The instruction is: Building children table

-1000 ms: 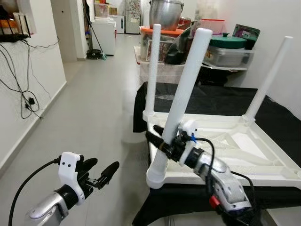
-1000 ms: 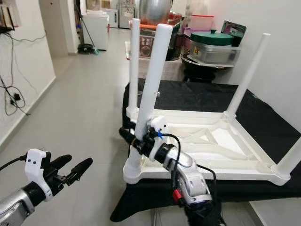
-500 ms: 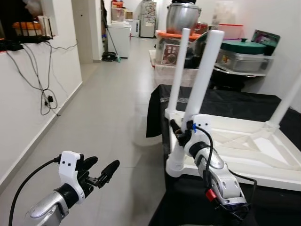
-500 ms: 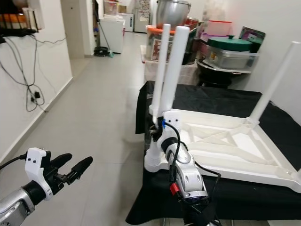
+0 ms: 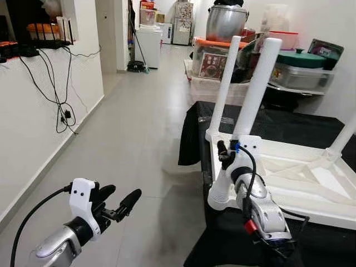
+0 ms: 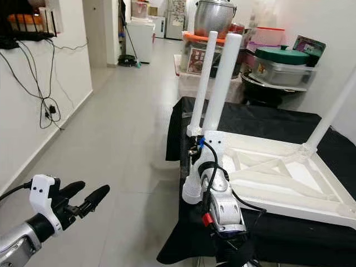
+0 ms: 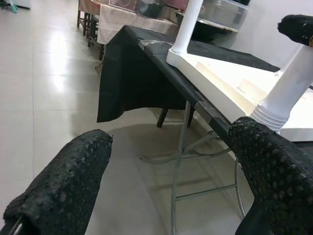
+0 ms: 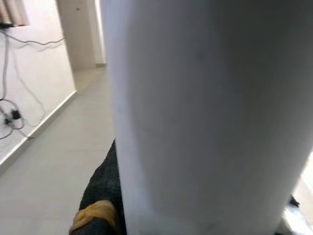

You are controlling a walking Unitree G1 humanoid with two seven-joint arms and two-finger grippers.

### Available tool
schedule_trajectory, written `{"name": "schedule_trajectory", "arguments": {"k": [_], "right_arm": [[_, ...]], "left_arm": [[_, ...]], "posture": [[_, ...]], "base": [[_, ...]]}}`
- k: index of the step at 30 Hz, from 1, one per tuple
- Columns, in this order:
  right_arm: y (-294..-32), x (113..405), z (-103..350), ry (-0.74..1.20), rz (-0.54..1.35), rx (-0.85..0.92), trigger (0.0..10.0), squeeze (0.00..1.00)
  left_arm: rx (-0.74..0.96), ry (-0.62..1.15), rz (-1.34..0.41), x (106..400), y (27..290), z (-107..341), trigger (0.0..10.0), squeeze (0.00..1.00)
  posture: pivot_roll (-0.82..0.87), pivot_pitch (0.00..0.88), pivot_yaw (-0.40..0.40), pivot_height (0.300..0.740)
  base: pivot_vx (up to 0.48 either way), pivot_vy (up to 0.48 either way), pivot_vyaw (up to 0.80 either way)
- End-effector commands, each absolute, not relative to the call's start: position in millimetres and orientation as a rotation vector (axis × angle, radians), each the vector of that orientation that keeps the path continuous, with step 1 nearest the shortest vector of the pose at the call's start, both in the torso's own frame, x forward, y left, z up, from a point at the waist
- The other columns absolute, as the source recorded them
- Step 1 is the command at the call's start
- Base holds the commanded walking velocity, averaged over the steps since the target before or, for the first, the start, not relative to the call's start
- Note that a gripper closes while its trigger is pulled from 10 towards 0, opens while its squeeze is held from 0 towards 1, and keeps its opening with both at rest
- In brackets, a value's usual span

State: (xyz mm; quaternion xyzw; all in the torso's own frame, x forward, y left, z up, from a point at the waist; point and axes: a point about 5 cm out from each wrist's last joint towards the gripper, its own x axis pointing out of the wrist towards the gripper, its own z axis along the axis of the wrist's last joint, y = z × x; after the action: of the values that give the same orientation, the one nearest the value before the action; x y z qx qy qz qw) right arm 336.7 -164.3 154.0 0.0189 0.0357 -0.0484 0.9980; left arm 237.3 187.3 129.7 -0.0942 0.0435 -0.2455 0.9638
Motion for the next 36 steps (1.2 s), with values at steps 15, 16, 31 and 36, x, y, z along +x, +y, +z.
{"name": "schedule_trajectory", "arguments": {"k": [15,16,31,36], "right_arm": [[-187.1,319.3,112.1,0.243,-0.259,-0.007,10.0,0.0],[-188.1,320.5,116.9,0.219,-0.264,0.0,10.0,0.0],[-183.0,324.3,140.6,0.105,-0.2,-0.06,10.0,0.0],[-177.4,324.9,136.0,0.159,-0.145,-0.063,10.0,0.0]], "left_arm": [[-0.188,0.105,-0.499,239.4,186.4,125.8,10.0,0.0],[-0.188,0.104,-0.499,239.8,186.3,126.1,10.0,0.0],[-0.188,0.105,-0.506,241.4,185.9,125.9,10.0,0.0],[-0.189,0.108,-0.509,241.0,184.9,125.1,10.0,0.0]], "posture": [[0.08,0.0,-0.067,0.74],[0.08,0.0,-0.067,0.74],[0.08,0.0,-0.063,0.74],[0.08,0.0,-0.063,0.74]], "base": [[0.0,0.0,0.0],[0.0,0.0,0.0],[0.0,0.0,0.0],[0.0,0.0,0.0]]}}
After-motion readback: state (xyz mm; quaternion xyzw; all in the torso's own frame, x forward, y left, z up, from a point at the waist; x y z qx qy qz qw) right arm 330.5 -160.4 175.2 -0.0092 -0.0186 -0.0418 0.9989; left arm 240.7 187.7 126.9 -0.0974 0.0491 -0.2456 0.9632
